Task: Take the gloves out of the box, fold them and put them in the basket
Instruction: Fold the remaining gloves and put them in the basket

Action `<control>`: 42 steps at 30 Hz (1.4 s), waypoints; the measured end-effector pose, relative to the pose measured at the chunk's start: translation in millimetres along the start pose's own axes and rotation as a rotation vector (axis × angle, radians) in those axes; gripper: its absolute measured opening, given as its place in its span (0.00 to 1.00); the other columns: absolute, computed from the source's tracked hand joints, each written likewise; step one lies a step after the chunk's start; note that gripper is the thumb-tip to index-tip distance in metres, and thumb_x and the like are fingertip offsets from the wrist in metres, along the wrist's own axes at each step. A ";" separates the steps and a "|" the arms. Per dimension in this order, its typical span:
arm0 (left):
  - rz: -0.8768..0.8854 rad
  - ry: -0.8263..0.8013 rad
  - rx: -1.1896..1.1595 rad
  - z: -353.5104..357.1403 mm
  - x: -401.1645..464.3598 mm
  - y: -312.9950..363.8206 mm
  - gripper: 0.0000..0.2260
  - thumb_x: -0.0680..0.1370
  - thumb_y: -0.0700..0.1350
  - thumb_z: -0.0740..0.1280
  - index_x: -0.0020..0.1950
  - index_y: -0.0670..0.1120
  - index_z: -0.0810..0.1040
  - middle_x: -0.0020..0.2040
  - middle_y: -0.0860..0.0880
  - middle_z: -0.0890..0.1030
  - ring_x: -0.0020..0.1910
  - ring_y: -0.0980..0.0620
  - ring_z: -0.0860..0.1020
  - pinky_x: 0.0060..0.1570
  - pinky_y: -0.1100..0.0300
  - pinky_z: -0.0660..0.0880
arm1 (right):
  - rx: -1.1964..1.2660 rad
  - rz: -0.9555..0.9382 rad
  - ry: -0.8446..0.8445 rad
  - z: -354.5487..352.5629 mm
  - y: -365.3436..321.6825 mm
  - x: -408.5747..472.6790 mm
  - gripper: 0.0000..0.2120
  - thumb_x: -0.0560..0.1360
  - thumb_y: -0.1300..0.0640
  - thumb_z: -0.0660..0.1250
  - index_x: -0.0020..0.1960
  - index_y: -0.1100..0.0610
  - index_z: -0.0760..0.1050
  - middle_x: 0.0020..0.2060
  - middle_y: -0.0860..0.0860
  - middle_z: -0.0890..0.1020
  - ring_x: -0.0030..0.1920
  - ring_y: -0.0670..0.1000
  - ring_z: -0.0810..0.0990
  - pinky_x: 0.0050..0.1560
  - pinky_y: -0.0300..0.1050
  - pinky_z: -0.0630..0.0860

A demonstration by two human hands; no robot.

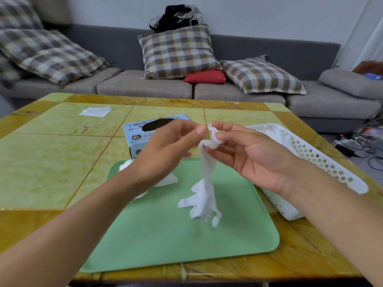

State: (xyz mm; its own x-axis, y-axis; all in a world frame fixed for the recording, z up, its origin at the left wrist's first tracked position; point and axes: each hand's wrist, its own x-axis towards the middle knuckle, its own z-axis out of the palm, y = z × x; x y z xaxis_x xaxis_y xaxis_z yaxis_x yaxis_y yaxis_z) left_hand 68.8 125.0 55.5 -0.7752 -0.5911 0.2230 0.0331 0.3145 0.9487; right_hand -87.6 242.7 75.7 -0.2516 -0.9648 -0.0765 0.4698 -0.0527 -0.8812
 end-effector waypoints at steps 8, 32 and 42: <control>-0.090 -0.031 -0.214 12.5 -3.9 -2.6 0.10 0.82 0.37 0.64 0.61 0.43 0.81 0.55 0.39 0.84 0.50 0.44 0.83 0.52 0.50 0.79 | -0.394 -0.250 0.092 -8.7 -13.5 -1.6 0.24 0.73 0.73 0.70 0.67 0.59 0.75 0.54 0.60 0.85 0.52 0.57 0.86 0.51 0.46 0.83; 0.227 0.135 0.013 -2.5 14.5 14.6 0.10 0.83 0.43 0.64 0.56 0.45 0.85 0.50 0.53 0.87 0.51 0.55 0.85 0.53 0.63 0.78 | -0.639 -0.513 0.156 -17.0 -9.0 14.1 0.12 0.71 0.56 0.74 0.51 0.62 0.85 0.47 0.54 0.88 0.50 0.55 0.87 0.51 0.47 0.83; 0.092 -0.372 0.614 0.9 -1.7 -66.8 0.05 0.77 0.49 0.74 0.52 0.54 0.87 0.49 0.64 0.85 0.48 0.64 0.82 0.56 0.59 0.77 | -1.539 -0.029 -0.207 -79.2 29.4 6.1 0.06 0.75 0.59 0.74 0.50 0.50 0.87 0.44 0.42 0.87 0.46 0.41 0.84 0.54 0.46 0.80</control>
State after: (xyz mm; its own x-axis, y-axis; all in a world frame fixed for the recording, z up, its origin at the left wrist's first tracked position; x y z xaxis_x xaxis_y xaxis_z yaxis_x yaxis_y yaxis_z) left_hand 67.4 105.7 -8.5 -0.9534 -0.2843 0.1011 -0.1670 0.7761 0.6081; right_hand -142.3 255.6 12.4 -0.0669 -0.9925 -0.1020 -0.8569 0.1095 -0.5036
